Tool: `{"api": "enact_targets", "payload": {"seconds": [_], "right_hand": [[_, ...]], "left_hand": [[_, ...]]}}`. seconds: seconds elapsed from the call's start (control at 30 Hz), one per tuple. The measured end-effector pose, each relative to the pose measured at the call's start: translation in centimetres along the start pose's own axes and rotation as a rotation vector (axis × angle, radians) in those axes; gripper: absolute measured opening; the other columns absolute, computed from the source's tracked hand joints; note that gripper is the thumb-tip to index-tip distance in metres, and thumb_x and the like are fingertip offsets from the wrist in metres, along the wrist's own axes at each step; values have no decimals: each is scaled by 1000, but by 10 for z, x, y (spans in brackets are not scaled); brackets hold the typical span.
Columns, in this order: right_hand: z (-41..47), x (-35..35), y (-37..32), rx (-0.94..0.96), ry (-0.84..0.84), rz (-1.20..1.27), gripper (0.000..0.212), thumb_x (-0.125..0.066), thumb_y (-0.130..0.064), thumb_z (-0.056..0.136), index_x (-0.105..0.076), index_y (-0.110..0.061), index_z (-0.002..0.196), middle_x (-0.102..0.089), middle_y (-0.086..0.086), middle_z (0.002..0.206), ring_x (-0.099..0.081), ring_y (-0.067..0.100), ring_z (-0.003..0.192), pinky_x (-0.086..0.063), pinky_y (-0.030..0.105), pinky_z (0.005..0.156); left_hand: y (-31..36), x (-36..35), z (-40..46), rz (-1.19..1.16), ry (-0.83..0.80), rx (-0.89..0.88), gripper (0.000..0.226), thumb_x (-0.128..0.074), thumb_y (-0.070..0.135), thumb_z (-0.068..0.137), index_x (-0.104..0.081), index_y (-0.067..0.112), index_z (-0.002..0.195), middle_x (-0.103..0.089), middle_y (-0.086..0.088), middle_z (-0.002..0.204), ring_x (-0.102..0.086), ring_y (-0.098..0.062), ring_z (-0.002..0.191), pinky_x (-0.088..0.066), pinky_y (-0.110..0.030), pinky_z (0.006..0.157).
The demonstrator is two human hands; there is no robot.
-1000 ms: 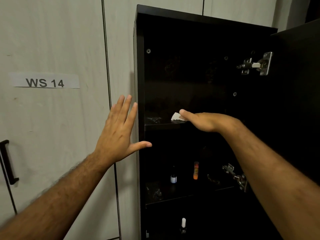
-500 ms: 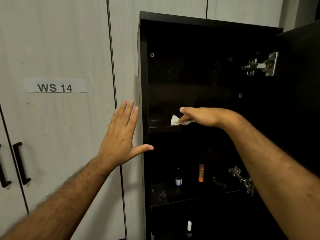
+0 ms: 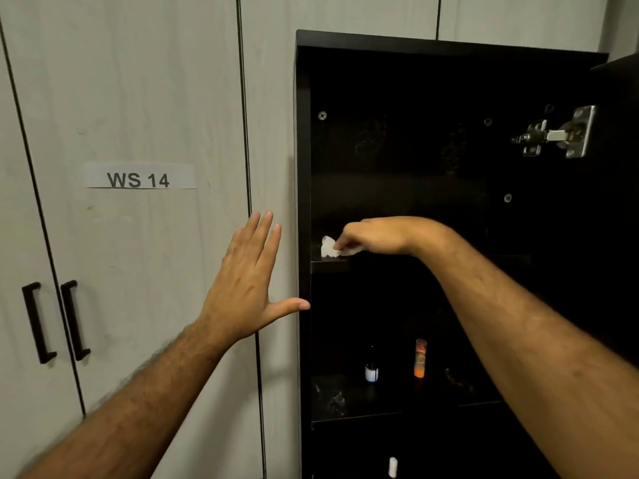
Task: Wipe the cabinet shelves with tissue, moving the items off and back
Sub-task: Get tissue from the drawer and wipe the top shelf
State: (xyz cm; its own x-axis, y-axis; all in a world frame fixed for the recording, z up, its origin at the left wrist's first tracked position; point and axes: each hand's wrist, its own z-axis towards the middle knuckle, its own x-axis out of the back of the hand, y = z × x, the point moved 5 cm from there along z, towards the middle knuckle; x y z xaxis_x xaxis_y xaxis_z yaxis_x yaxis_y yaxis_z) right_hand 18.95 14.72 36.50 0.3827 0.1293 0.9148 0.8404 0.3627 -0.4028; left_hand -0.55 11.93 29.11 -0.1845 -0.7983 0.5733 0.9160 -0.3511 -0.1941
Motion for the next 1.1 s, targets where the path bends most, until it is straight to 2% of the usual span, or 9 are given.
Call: {"api": "enact_targets", "payload": {"seconds": [0.1, 0.17, 0.37, 0.57, 0.63, 0.73, 0.87, 1.0, 1.1], "right_hand": [[9, -18, -20, 29, -2, 5, 37, -29, -38, 102, -51, -20, 78, -50, -3, 74, -43, 11, 68, -35, 28, 67], [9, -27, -26, 65, 17, 79, 36, -28, -34, 102, -45, -19, 75, -43, -1, 69, -37, 12, 65, -32, 30, 63], [21, -18, -19, 73, 46, 137, 46, -33, -42, 94, -66, -12, 107, -64, 11, 110, -57, 29, 105, -42, 44, 101], [8, -22, -12, 202, 3, 8, 40, -36, -36, 98, -66, -10, 101, -61, 13, 126, -58, 25, 108, -41, 39, 100], [-9, -19, -4, 291, -4, 24, 42, -36, -40, 97, -69, -20, 113, -63, 1, 127, -56, 14, 114, -37, 31, 103], [-23, -3, 12, 361, 30, 9, 38, -37, -36, 93, -72, -30, 107, -65, -12, 120, -55, 0, 114, -38, 21, 103], [-5, -3, 18, 192, 44, -82, 33, -37, -41, 99, -64, -23, 103, -61, -8, 102, -56, 13, 99, -42, 29, 84], [-11, -31, -18, 247, -30, -105, 32, -36, -43, 93, -56, -21, 101, -57, -3, 101, -52, 17, 90, -42, 33, 76], [-22, -35, -20, 331, -48, -56, 34, -38, -27, 95, -58, -7, 115, -58, 7, 124, -53, 25, 110, -45, 40, 95]], "left_hand": [[-1, -1, 0, 11, -21, 4, 117, -34, 87, 77, -8, 4, 154, -1, -15, 163, 4, -29, 150, -8, -50, 120], [-1, -1, 1, 37, -28, -7, 115, -34, 86, 78, -9, 4, 154, -3, -15, 163, 2, -29, 150, -9, -50, 120], [-1, -1, 4, 75, -52, 5, 113, -33, 85, 78, -8, 6, 155, -4, -15, 162, 2, -29, 150, -10, -49, 120], [0, 1, 5, 73, -62, 30, 115, -33, 88, 76, -7, 8, 154, -6, -14, 162, 0, -29, 150, -12, -50, 119], [-1, 0, 4, 68, -73, 34, 115, -33, 88, 76, -6, 8, 154, -5, -14, 162, 0, -29, 150, -12, -51, 119], [-1, 2, 6, 75, -72, 31, 115, -31, 89, 76, -4, 10, 155, -5, -13, 162, -2, -30, 150, -14, -51, 118], [0, 1, 5, 85, -99, 47, 115, -30, 89, 76, -3, 11, 155, -5, -12, 162, -2, -29, 150, -14, -51, 118], [-1, -1, 3, 86, -109, 56, 114, -31, 89, 77, -5, 10, 155, -5, -11, 163, -1, -27, 150, -11, -47, 119], [-1, 0, 5, 85, -107, 52, 115, -33, 89, 76, -7, 9, 155, -5, -11, 163, 0, -26, 151, -9, -46, 119]]}}
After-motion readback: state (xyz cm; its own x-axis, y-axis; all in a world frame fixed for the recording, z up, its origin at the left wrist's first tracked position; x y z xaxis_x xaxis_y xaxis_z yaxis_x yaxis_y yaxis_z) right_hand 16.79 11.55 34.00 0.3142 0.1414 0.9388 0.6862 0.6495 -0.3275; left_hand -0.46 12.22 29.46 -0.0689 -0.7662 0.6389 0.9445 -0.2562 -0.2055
